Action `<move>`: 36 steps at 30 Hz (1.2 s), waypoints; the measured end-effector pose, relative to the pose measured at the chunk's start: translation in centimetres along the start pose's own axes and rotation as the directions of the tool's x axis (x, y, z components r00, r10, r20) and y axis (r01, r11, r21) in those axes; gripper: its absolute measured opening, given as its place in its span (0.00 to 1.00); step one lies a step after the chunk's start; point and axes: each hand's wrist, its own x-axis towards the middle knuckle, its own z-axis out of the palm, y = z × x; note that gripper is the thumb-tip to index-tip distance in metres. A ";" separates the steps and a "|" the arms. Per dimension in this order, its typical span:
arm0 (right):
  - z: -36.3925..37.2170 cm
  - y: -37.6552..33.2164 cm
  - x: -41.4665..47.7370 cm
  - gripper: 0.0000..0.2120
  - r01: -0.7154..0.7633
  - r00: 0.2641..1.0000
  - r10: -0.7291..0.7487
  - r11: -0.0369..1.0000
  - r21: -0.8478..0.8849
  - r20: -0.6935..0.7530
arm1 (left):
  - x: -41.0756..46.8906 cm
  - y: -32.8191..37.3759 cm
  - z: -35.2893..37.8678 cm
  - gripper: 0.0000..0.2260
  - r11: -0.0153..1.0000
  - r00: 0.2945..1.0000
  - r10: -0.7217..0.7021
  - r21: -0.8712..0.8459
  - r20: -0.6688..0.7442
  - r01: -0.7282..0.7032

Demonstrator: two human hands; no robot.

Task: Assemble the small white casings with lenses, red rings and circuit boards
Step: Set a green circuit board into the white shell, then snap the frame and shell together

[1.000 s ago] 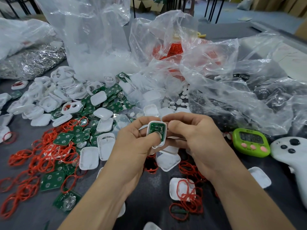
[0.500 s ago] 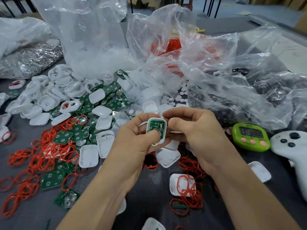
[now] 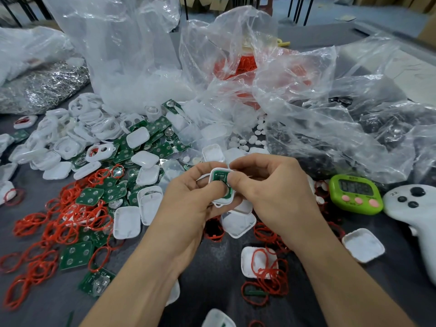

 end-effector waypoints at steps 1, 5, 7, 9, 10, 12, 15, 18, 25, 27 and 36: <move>0.1 0.0 0.0 0.04 0.003 1.000 -0.003 1.000 -0.010 0.003 | -0.1 0.0 0.0 0.14 1.000 1.000 0.002 0.001 -0.001 -0.002; 0.2 0.0 0.0 0.08 -0.014 1.000 0.014 1.000 0.020 0.021 | -0.2 0.1 0.1 0.16 1.000 1.000 0.005 0.005 -0.003 -0.005; 0.2 0.0 0.0 0.09 -0.016 1.000 0.015 0.999 0.030 0.023 | -0.2 0.2 0.1 0.16 1.000 1.000 0.009 0.007 0.001 -0.010; 0.1 0.0 0.0 0.10 -0.020 1.000 0.019 0.999 0.042 0.025 | -0.2 0.1 0.1 0.17 1.000 1.000 0.015 0.009 0.009 -0.015; 0.1 0.0 0.0 0.10 -0.022 0.999 0.021 0.999 0.047 0.025 | -0.2 0.1 0.1 0.18 1.000 1.000 0.018 0.009 0.014 -0.018; 0.1 0.1 0.1 0.11 -0.022 0.999 0.021 0.998 0.060 0.024 | -0.2 0.1 0.1 0.18 1.000 1.000 0.023 0.008 0.019 -0.023; 0.2 0.2 0.0 0.11 -0.014 1.000 0.012 0.997 0.077 0.024 | -0.1 0.0 0.0 0.16 1.000 0.999 0.027 -0.003 0.020 -0.027; 0.2 0.4 0.1 0.11 -0.008 1.000 0.006 0.997 0.081 0.019 | -0.1 -0.1 0.0 0.15 0.999 0.999 0.031 -0.017 0.013 -0.030; -2.6 -0.1 1.3 0.05 0.001 0.964 0.037 0.990 0.144 -0.262 | 0.3 -0.3 -0.2 0.11 0.996 1.000 -0.002 -0.085 -0.026 -0.001; -5.6 -0.1 1.8 0.08 0.034 0.883 -0.102 0.987 -0.155 -0.458 | 0.3 -0.2 -0.3 0.11 0.995 0.999 -0.011 -0.100 -0.036 0.007; -8.0 -1.1 0.7 0.14 -0.084 0.991 0.132 0.607 -0.790 -0.003 | 0.3 0.4 -0.2 0.14 0.988 0.991 -0.078 -0.145 -0.110 0.062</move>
